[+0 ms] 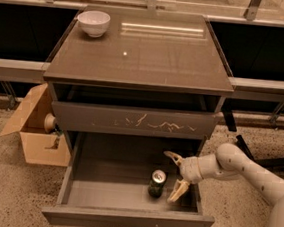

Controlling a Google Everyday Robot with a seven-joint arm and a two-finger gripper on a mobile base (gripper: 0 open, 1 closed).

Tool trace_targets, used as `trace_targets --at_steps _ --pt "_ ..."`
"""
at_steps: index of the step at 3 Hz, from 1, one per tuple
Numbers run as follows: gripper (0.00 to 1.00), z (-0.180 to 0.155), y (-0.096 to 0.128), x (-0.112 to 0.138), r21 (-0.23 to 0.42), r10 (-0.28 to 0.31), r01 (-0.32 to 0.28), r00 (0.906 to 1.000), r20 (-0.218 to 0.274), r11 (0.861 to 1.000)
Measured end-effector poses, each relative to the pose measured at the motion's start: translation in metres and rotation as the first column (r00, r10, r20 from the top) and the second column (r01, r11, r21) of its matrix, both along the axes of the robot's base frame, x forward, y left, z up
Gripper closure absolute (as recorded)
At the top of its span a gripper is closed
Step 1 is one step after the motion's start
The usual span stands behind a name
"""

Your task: Pick green can from middle drawer and place on counter

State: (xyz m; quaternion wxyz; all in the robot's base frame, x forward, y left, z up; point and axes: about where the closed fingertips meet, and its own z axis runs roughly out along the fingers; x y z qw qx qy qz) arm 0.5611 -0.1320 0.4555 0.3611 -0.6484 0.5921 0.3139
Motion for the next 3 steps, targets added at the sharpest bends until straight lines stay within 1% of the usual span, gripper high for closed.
trace_targets --at_steps 1,2,3 --pt "0.0 -0.006 0.0102 0.0027 0.02 0.01 -0.01 0.9999 -0.005 1.0" --pt "0.03 -0.0072 0.0137 0.0022 0.026 0.014 -0.014 0.9999 -0.006 1.0" --pt "0.26 -0.0073 0.0138 0.0022 0.026 0.015 -0.014 0.9999 -0.006 1.0"
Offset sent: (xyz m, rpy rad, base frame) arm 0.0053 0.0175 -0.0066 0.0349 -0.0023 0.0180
